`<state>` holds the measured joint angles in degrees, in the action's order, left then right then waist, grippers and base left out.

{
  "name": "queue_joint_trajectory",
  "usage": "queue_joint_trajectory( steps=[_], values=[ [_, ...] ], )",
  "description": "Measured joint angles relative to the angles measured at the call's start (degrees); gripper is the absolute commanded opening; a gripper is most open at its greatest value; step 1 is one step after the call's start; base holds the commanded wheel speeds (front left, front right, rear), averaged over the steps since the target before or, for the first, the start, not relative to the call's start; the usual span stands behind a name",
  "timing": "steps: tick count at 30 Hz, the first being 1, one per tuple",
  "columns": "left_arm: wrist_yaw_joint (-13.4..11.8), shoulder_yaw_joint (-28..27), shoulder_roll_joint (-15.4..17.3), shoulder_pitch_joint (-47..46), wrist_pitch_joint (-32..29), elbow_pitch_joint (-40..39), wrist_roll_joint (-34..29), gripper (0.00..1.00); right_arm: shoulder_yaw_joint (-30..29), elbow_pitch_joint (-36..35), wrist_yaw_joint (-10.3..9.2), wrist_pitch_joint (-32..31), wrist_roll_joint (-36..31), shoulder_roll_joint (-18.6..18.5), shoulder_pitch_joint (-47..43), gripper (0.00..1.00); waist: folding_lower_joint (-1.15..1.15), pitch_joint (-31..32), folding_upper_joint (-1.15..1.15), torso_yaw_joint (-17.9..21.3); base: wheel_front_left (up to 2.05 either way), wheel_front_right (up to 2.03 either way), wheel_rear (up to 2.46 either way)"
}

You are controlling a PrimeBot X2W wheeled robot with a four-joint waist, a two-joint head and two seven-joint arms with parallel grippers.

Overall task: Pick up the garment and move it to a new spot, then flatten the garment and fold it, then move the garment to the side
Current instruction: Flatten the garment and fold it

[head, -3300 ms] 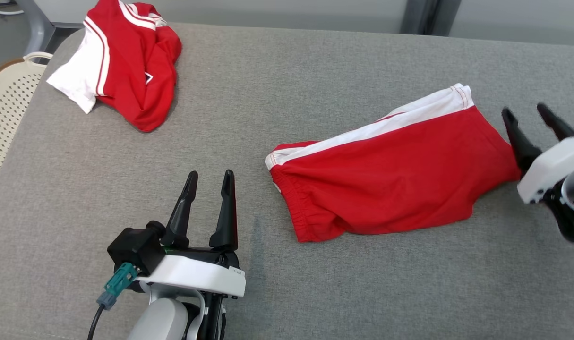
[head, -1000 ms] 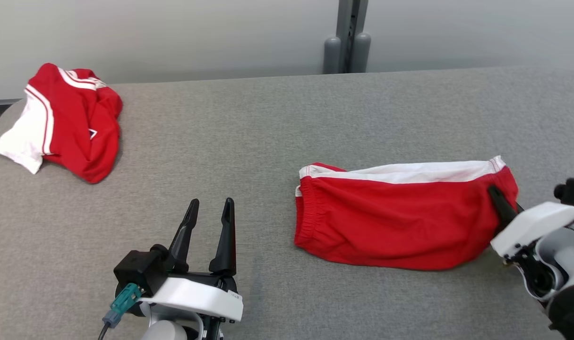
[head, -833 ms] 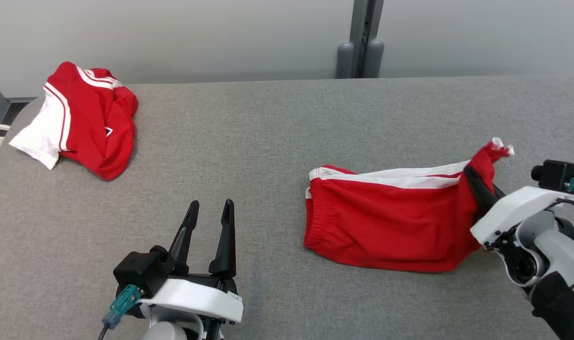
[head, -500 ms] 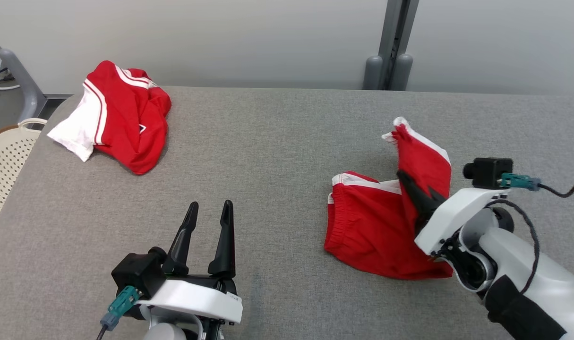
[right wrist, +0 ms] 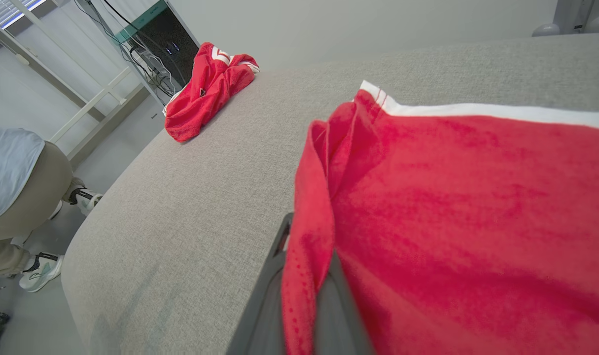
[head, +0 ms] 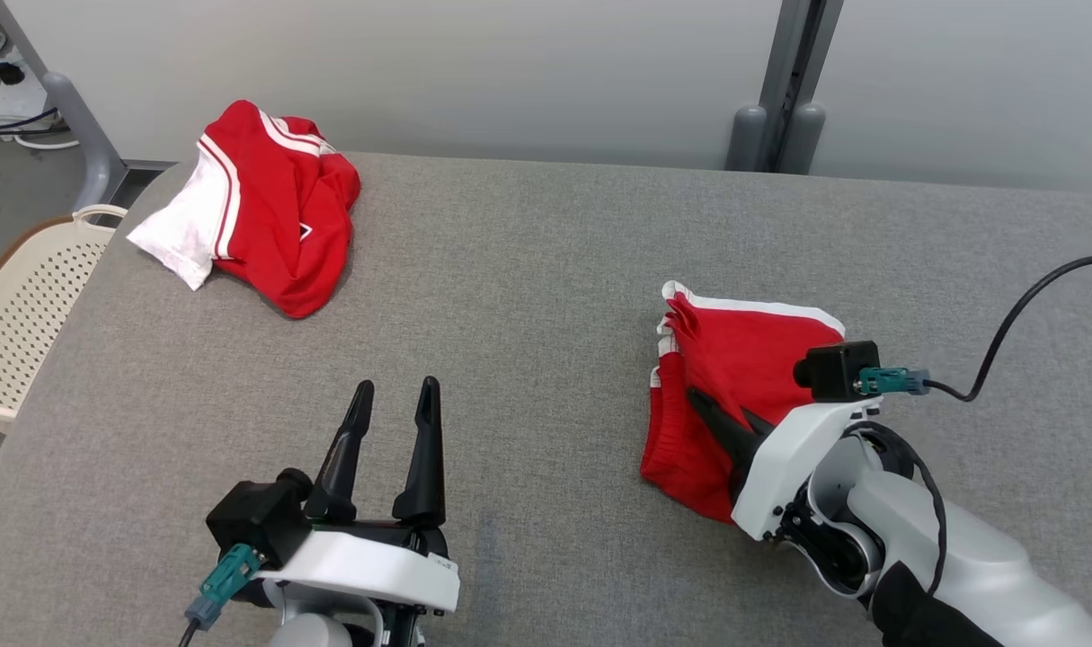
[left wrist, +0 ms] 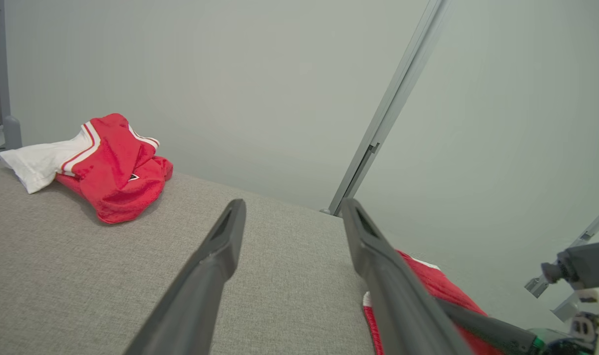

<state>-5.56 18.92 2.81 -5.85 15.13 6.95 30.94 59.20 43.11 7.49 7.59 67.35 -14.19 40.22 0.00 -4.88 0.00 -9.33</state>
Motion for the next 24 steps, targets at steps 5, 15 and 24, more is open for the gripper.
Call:
queue_joint_trajectory(
  steps=[5,15,24],
  values=[
    [-0.08,-0.15,0.0,0.05,0.01,-0.29,0.24,1.0,1.31,0.03,0.0,-0.26,0.01,0.7,-0.05,0.0,0.0,-0.23,0.0,0.18,0.0,0.0,0.0],
    [-0.13,-0.35,-0.01,0.05,0.01,-0.36,0.22,1.0,3.7,0.27,0.0,1.33,-0.34,1.36,-0.05,1.0,0.0,-0.35,0.0,1.01,0.0,0.0,0.0],
    [-0.36,-0.23,0.0,0.06,0.01,-0.47,0.22,1.0,3.13,-2.21,0.0,4.5,0.01,-0.22,-1.24,1.0,0.0,-0.18,0.0,1.93,0.0,0.0,0.0]
  ],
)
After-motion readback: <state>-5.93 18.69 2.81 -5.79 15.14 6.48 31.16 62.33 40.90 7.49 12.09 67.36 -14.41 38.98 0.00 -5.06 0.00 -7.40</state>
